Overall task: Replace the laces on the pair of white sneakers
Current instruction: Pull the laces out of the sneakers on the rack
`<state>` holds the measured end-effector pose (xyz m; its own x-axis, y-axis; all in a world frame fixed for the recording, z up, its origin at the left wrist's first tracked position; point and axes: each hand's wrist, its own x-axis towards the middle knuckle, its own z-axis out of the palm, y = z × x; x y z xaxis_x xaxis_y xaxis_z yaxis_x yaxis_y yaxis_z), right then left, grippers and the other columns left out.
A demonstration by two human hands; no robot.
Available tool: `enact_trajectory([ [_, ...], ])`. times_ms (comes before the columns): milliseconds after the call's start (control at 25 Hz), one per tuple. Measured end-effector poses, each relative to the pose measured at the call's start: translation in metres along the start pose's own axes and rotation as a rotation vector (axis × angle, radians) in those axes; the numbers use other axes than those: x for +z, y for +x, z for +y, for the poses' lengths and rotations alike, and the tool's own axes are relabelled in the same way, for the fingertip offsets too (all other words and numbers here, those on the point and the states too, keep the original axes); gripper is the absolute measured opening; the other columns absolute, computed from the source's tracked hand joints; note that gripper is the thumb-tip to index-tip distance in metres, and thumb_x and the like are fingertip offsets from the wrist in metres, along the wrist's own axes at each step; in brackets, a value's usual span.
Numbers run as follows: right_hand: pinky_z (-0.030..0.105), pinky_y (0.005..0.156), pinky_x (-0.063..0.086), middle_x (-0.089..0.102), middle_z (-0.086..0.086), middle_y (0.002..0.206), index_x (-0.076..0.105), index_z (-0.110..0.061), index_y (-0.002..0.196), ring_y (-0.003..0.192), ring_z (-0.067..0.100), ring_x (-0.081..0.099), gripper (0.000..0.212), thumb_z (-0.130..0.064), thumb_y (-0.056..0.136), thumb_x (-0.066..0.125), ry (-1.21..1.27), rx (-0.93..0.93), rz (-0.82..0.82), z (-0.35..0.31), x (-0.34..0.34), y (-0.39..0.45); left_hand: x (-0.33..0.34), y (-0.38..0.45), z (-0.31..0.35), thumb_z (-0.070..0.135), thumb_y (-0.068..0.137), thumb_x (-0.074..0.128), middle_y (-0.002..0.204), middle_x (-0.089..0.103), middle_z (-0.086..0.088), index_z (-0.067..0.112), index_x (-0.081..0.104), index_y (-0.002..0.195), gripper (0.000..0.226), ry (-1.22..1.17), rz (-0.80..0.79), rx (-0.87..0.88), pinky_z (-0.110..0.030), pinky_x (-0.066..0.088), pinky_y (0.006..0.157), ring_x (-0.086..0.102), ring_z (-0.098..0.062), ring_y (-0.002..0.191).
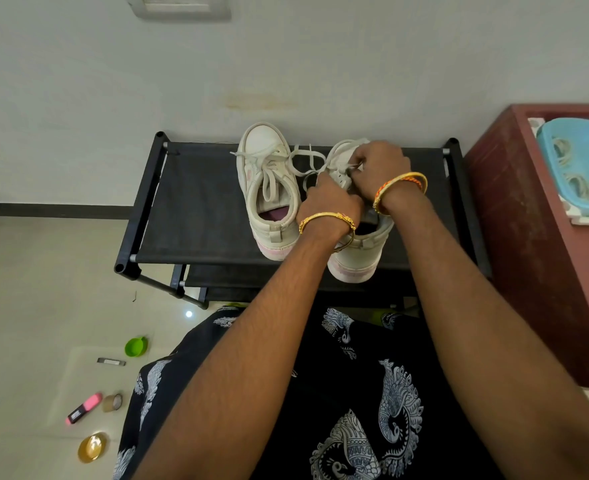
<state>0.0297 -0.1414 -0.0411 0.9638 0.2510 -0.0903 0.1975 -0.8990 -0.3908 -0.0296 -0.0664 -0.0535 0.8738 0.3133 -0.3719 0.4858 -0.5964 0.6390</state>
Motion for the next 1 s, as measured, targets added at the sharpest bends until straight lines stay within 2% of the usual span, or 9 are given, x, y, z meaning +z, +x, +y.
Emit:
enact_trajectory([
  [160,0.04,0.098,0.041,0.061,0.009,0.116,0.067,-0.01,0.105,0.11,0.029,0.054,0.021,-0.013,0.086,0.059,0.071,-0.006,-0.018,0.005,-0.001,-0.001,0.0,0.0,0.0,0.025,0.088,0.049,0.122,0.054,-0.018,0.007,0.036,0.131,0.049,0.007,0.004,-0.002,-0.037,0.041,0.078,0.054,-0.035,0.108],
  [360,0.012,0.069,0.043,0.059,-0.003,0.081,0.066,-0.009,0.094,0.075,0.006,0.054,0.008,-0.01,0.089,0.06,0.638,0.03,-0.019,0.007,-0.032,-0.004,0.002,0.002,0.002,0.025,0.088,0.05,0.123,0.054,-0.017,0.008,0.033,0.132,0.05,0.046,-0.005,-0.01,-0.039,0.044,0.083,0.055,-0.035,0.109],
  [480,0.019,0.063,0.042,0.053,-0.004,0.072,0.057,-0.014,0.072,0.068,0.007,0.049,0.017,-0.005,0.087,0.058,1.048,0.076,0.001,0.003,-0.049,-0.007,0.003,0.001,0.003,0.026,0.089,0.051,0.124,0.053,-0.016,0.008,0.033,0.133,0.051,0.069,-0.003,-0.012,-0.038,0.042,0.081,0.054,-0.034,0.11],
  [600,0.025,0.062,0.044,0.057,0.0,0.069,0.051,-0.013,0.067,0.07,0.013,0.055,0.002,-0.013,0.069,0.052,1.425,0.128,-0.035,-0.002,-0.05,-0.011,0.003,0.002,0.002,0.026,0.089,0.05,0.124,0.053,-0.016,0.01,0.035,0.133,0.05,0.077,-0.004,-0.006,-0.039,0.043,0.081,0.054,-0.034,0.109],
  [720,0.034,0.069,0.051,0.058,0.004,0.057,0.043,-0.009,0.069,0.059,0.018,0.06,0.018,-0.007,0.086,0.038,1.661,0.235,-0.046,-0.006,-0.041,-0.007,0.003,0.003,0.001,0.027,0.089,0.05,0.123,0.054,-0.016,0.011,0.036,0.133,0.049,0.083,-0.006,0.004,-0.039,0.043,0.082,0.054,-0.034,0.108],
  [760,0.033,0.064,0.051,0.054,0.004,0.056,0.041,-0.01,0.069,0.053,0.017,0.056,0.021,-0.006,0.089,0.036,1.528,0.254,0.012,-0.007,-0.036,-0.005,0.004,0.003,0.0,0.027,0.089,0.05,0.123,0.054,-0.016,0.012,0.036,0.133,0.049,0.085,-0.006,0.007,-0.038,0.043,0.082,0.054,-0.034,0.108],
  [840,0.028,0.057,0.047,0.049,0.002,0.067,0.039,-0.017,0.069,0.059,0.017,0.05,0.022,-0.012,0.091,0.04,0.947,0.184,0.137,-0.003,-0.024,0.0,0.004,0.004,0.0,0.028,0.089,0.05,0.122,0.054,-0.016,0.011,0.036,0.133,0.049,0.077,-0.001,0.008,-0.038,0.043,0.081,0.055,-0.034,0.108],
  [920,0.025,0.068,0.043,0.053,0.003,0.086,0.046,-0.019,0.077,0.078,0.018,0.05,0.018,-0.018,0.094,0.044,0.446,0.049,0.133,0.002,-0.012,-0.001,0.004,0.004,0.0,0.028,0.088,0.051,0.122,0.055,-0.016,0.01,0.038,0.131,0.048,0.056,0.004,0.008,-0.039,0.044,0.082,0.055,-0.035,0.108],
  [1000,0.026,0.079,0.042,0.059,0.011,0.105,0.059,-0.011,0.101,0.094,0.025,0.055,0.014,-0.018,0.093,0.05,0.218,-0.042,0.054,0.007,-0.004,0.0,0.004,0.005,0.0,0.028,0.088,0.051,0.121,0.055,-0.017,0.01,0.039,0.129,0.047,0.046,0.007,0.003,-0.039,0.044,0.082,0.055,-0.035,0.106],
])
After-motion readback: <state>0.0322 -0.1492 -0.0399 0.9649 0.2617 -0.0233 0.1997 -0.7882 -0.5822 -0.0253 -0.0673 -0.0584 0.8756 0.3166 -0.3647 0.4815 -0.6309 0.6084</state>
